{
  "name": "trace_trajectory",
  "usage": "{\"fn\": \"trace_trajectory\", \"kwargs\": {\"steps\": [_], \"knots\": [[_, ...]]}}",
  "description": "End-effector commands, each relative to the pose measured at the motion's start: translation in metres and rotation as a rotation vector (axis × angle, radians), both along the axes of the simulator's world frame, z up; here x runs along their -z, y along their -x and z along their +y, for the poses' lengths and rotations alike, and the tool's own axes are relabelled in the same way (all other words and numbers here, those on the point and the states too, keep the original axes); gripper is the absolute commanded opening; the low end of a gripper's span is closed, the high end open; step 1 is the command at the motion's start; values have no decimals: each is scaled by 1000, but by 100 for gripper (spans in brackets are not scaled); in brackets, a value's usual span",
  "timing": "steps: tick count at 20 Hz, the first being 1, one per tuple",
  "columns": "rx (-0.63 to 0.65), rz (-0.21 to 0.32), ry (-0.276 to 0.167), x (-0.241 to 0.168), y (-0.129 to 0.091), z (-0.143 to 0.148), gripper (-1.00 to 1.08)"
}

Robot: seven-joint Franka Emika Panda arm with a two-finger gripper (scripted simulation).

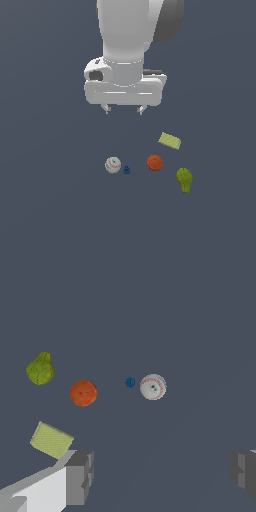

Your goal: Pick up a designated object from a clutter of objects.

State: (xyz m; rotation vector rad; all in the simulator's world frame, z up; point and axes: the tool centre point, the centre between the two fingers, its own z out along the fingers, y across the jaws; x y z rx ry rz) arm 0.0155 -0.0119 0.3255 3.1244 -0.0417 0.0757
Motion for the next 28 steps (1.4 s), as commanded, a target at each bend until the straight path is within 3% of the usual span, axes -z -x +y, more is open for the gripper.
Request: {"fn": "trace_trajectory", "kwargs": {"steps": [1,11,20,28], "knots": [[0,0,0,0,0,0,100],[-77,-8,-10,-9,1,33,100],[-88,-3,-10,9,-7,26,100],[-128,11,-11,63,-29,6,100]]}}
